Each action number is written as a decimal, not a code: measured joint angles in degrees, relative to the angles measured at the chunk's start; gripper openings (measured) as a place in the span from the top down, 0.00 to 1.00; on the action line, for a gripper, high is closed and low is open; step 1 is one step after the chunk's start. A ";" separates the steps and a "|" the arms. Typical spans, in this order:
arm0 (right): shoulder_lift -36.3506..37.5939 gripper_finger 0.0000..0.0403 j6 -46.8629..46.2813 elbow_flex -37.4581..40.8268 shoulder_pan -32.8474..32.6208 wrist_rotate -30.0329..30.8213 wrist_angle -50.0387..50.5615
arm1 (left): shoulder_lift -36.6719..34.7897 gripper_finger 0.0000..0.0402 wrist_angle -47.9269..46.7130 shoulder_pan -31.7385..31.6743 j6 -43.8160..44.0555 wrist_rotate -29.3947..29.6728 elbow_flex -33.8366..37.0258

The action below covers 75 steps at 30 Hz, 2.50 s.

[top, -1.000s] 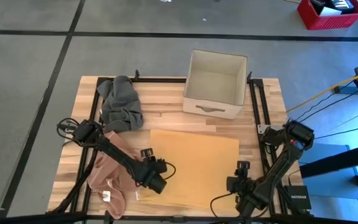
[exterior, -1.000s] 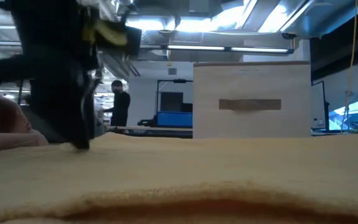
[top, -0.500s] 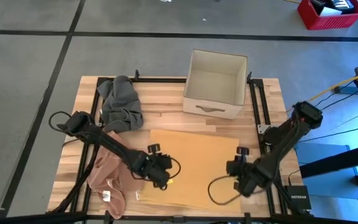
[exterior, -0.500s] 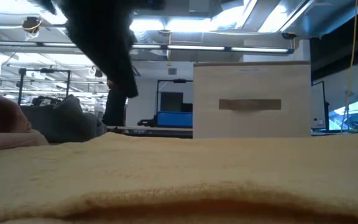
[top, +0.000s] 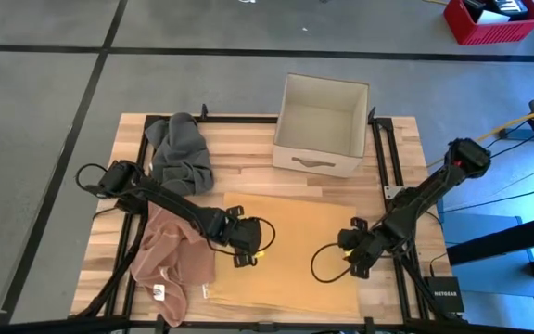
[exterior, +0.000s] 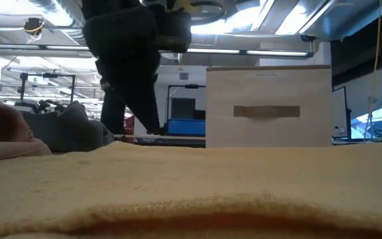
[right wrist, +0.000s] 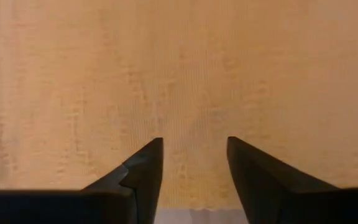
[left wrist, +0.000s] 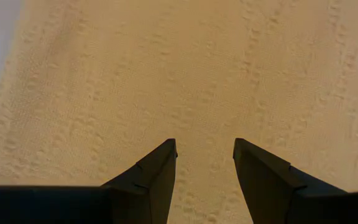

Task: Fold towel
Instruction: Fold the yellow towel

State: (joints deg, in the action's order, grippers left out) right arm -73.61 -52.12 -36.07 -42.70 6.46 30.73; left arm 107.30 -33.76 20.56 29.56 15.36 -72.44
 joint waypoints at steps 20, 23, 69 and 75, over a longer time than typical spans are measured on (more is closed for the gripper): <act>-2.01 0.25 4.46 0.54 -0.90 5.00 1.82 | 0.02 0.61 0.76 -0.20 -2.94 -0.18 0.02; -3.07 0.27 4.00 1.35 -0.83 5.44 0.66 | 0.07 0.61 2.92 -0.34 -1.92 -0.42 0.02; -4.87 0.29 2.77 -4.10 -2.58 2.37 6.50 | 0.31 0.40 4.85 -1.14 -4.55 -4.37 8.28; -6.61 0.29 0.73 -1.44 -4.32 6.42 5.81 | 0.33 0.40 4.81 -1.03 -3.91 -4.26 8.33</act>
State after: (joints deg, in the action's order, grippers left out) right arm -80.22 -51.38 -37.51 -47.02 12.88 36.54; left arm 107.63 -28.95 19.53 25.65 11.09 -64.12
